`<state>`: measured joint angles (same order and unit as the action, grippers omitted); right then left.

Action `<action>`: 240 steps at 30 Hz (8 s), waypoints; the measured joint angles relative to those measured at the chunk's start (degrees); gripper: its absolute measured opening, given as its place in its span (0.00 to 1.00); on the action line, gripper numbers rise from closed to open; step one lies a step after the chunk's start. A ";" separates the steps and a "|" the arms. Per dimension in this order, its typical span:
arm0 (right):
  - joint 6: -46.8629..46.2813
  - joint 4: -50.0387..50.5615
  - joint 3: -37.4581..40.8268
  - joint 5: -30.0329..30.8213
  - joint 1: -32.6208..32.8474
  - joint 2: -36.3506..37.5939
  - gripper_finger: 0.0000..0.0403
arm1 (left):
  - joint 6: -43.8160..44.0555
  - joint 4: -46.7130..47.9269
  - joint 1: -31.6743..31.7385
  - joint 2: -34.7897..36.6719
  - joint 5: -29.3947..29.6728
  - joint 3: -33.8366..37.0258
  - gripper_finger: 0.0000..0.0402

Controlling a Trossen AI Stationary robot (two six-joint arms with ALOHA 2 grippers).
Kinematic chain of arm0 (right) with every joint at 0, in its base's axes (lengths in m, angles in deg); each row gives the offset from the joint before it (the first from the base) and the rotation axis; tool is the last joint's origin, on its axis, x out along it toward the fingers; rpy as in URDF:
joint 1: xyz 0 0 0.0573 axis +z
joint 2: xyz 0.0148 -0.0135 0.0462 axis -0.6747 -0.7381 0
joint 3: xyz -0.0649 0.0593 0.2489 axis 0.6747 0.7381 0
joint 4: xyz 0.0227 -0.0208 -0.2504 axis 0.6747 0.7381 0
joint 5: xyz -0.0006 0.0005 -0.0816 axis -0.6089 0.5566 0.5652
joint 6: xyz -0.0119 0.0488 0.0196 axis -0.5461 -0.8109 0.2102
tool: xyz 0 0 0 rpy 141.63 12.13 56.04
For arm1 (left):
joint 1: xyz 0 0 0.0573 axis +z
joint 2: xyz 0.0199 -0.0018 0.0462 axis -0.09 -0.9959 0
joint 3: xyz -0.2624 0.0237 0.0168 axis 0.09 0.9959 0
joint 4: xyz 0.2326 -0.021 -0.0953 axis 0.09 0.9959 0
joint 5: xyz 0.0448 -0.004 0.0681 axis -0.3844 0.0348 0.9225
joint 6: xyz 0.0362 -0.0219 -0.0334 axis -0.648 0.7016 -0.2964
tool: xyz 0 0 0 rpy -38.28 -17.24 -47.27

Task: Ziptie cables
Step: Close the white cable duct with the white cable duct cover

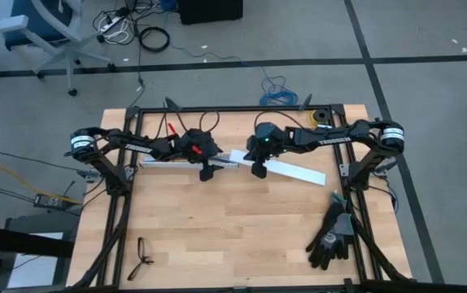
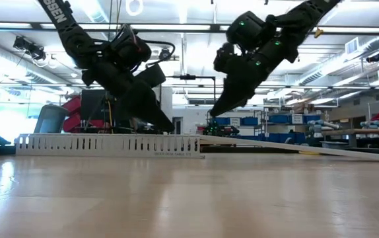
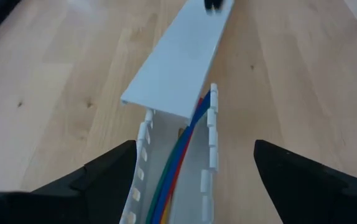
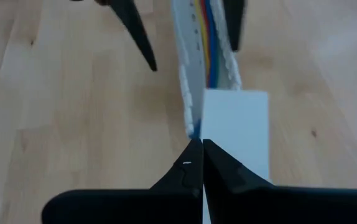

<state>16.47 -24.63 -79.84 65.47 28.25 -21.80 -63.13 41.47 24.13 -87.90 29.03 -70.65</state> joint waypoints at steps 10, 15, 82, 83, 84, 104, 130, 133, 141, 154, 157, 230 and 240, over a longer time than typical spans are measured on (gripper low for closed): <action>-5.45 -12.64 14.08 0.14 -2.52 12.50 0.00 | 1.14 0.79 0.00 -0.07 0.49 0.02 0.83; -6.49 -17.96 18.61 0.33 -2.49 13.63 0.00 | -0.39 -0.21 0.00 -0.07 0.48 0.02 0.83; -1.41 -29.80 17.13 6.54 -0.41 -4.64 0.82 | 2.69 -4.96 0.16 -2.60 -1.26 0.00 0.83; -1.15 -30.16 16.95 6.57 -0.41 -5.11 0.82 | 2.69 -5.07 0.15 -2.60 -1.25 -0.02 0.83; -1.14 -30.08 16.96 6.59 -0.41 -5.18 0.81 | 2.76 -4.94 0.15 -2.60 -1.29 -0.01 0.83; 0.11 -30.24 16.98 7.16 -0.43 -5.06 0.58 | 2.86 -5.16 0.15 -2.58 -1.27 0.00 0.83; 0.41 -33.67 17.00 5.63 -0.77 -2.61 0.59 | 2.62 -4.75 0.17 -2.58 1.24 0.00 0.83; -0.55 -33.42 17.00 5.73 -1.49 -0.62 0.59 | 2.62 -5.75 0.09 -2.58 1.16 0.00 0.83; -1.41 -30.29 17.00 5.88 -2.66 2.77 0.59 | 4.34 -13.30 0.02 -7.91 -2.55 -0.02 0.83; -1.17 -29.71 17.00 5.58 -2.79 2.91 0.59 | 0.89 -15.20 0.00 -9.11 -0.66 0.02 0.83; -1.15 -29.71 17.00 5.58 -2.79 2.91 0.59 | -0.49 -15.07 0.00 -9.31 -0.64 0.00 0.83; 4.60 -23.22 14.53 -2.03 -1.31 -4.07 0.58 | -0.90 -21.19 -0.33 -13.84 -4.54 -0.02 0.57; 4.29 -22.74 14.53 -2.44 -1.33 -3.96 0.59 | -0.94 -21.36 -0.33 -13.84 -4.50 0.00 0.57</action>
<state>20.75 -47.37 -65.31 63.03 26.92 -25.76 -64.07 20.11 23.80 -101.73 24.53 -70.65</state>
